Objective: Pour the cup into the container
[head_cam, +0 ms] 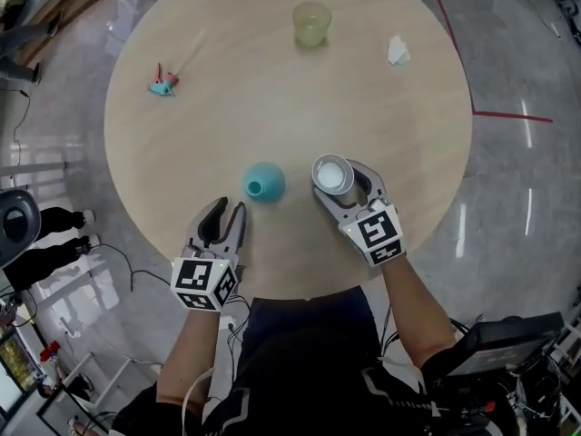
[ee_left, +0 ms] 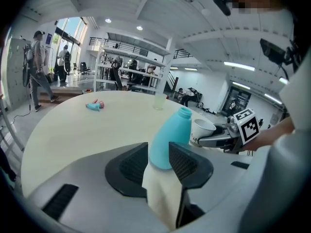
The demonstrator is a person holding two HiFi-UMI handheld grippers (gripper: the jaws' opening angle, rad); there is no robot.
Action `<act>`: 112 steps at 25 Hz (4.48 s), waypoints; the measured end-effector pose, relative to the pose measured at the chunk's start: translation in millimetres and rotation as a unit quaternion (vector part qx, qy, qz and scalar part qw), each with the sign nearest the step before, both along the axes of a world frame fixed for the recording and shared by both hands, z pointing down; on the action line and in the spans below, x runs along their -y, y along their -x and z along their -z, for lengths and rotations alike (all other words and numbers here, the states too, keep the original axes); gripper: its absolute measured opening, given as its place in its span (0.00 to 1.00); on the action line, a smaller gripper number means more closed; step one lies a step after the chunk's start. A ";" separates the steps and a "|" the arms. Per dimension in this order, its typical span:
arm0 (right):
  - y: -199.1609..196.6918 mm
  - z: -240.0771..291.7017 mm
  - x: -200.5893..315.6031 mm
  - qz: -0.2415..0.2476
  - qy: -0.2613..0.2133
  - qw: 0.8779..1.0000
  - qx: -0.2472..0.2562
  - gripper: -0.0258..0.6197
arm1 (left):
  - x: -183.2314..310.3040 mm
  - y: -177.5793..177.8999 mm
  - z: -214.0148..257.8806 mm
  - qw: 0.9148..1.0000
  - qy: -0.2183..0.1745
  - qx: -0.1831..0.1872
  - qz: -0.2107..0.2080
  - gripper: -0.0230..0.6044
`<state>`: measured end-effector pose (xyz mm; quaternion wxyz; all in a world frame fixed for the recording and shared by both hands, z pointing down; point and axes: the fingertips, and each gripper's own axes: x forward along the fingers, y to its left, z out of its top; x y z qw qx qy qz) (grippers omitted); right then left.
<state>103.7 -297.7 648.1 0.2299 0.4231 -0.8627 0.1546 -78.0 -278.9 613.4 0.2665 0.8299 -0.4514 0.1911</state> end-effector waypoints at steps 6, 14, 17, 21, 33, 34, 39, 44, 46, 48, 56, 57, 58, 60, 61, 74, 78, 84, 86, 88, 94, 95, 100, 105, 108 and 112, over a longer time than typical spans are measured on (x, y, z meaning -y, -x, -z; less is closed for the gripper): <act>2.4 34.0 4.0 0.002 -0.014 1.000 -0.002 0.50 | 8.8 5.0 30.2 1.000 -0.027 -0.014 0.004 0.19; 13.3 86.2 6.8 0.028 -0.027 0.999 -0.016 0.50 | 11.6 8.8 75.4 0.996 -0.076 -0.032 0.028 0.04; 18.1 101.5 7.5 0.043 -0.033 0.998 -0.029 0.50 | 11.7 13.4 82.4 0.995 -0.080 -0.035 0.039 0.04; 30.1 109.1 9.4 0.067 -0.039 0.995 -0.056 0.50 | 13.6 22.7 92.2 0.993 -0.097 -0.037 0.055 0.04; 58.6 90.1 13.3 0.111 -0.016 0.980 -0.165 0.49 | 6.1 37.4 90.6 0.993 -0.090 -0.046 0.068 0.04; 60.1 88.8 13.2 0.114 -0.015 0.978 -0.172 0.49 | 4.1 36.9 89.7 0.993 -0.088 -0.047 0.066 0.04; 63.2 85.4 16.0 0.126 -0.015 0.970 -0.207 0.49 | -2.1 26.7 83.4 0.995 -0.076 -0.048 0.045 0.04; 66.2 82.4 16.2 0.140 -0.018 0.960 -0.240 0.49 | -3.4 23.3 80.1 0.995 -0.073 -0.053 0.040 0.04; 66.7 80.7 17.2 0.145 -0.019 0.955 -0.256 0.49 | -3.3 22.9 79.3 0.995 -0.072 -0.055 0.040 0.04; 65.9 78.2 18.8 0.147 -0.018 0.951 -0.272 0.49 | -3.5 21.3 79.0 0.995 -0.069 -0.057 0.039 0.04; 68.1 73.6 19.9 0.162 -0.019 0.937 -0.310 0.49 | -6.5 15.5 73.5 0.996 -0.056 -0.058 0.029 0.04; 69.1 73.5 20.4 0.164 -0.020 0.936 -0.312 0.49 | -6.7 15.7 73.3 0.996 -0.056 -0.058 0.030 0.04; 70.3 73.5 20.9 0.166 -0.021 0.934 -0.315 0.49 | -6.7 16.1 73.1 0.996 -0.056 -0.058 0.030 0.04; 72.7 73.1 21.6 0.170 -0.024 0.930 -0.323 0.49 | -7.1 18.0 71.8 0.996 -0.055 -0.058 0.032 0.04; 73.6 72.5 21.6 0.172 -0.026 0.928 -0.330 0.49 | -7.6 19.2 70.6 0.996 -0.054 -0.057 0.033 0.04; 74.6 69.2 24.6 0.181 -0.035 0.908 -0.377 0.49 | -12.5 17.1 66.3 0.997 -0.044 -0.055 0.032 0.04; 75.0 69.1 24.6 0.183 -0.036 0.904 -0.385 0.49 | -13.7 14.9 66.2 0.997 -0.044 -0.058 0.029 0.04; 76.9 72.8 26.5 0.189 -0.043 0.898 -0.396 0.49 | -14.5 18.8 64.4 0.997 -0.042 -0.057 0.031 0.04; 77.6 73.2 25.8 0.191 -0.045 0.897 -0.397 0.49 | -15.1 19.7 63.5 0.997 -0.041 -0.056 0.031 0.04; 78.0 72.7 25.6 0.192 -0.045 0.896 -0.399 0.49 | -14.7 20.2 62.6 0.997 -0.041 -0.055 0.032 0.04; 80.0 72.6 27.0 0.194 -0.050 0.892 -0.405 0.49 | -12.5 22.7 60.7 0.997 -0.041 -0.055 0.032 0.04; 80.3 72.9 27.4 0.195 -0.050 0.892 -0.406 0.49 | -12.3 23.0 60.5 0.997 -0.041 -0.055 0.032 0.04; 78.8 77.8 27.3 0.197 -0.050 0.890 -0.407 0.49 | -12.9 20.6 64.0 0.997 -0.038 -0.056 0.034 0.04; 77.9 80.0 26.0 0.199 -0.052 0.888 -0.411 0.49 | -13.5 20.2 65.5 0.997 -0.038 -0.056 0.036 0.04; 78.4 81.8 26.5 0.200 -0.052 0.888 -0.411 0.49 | -12.6 20.3 67.1 0.997 -0.038 -0.057 0.036 0.04; 81.4 80.1 26.8 0.202 -0.055 0.885 -0.415 0.49 | -12.1 22.8 65.3 0.997 -0.037 -0.057 0.037 0.04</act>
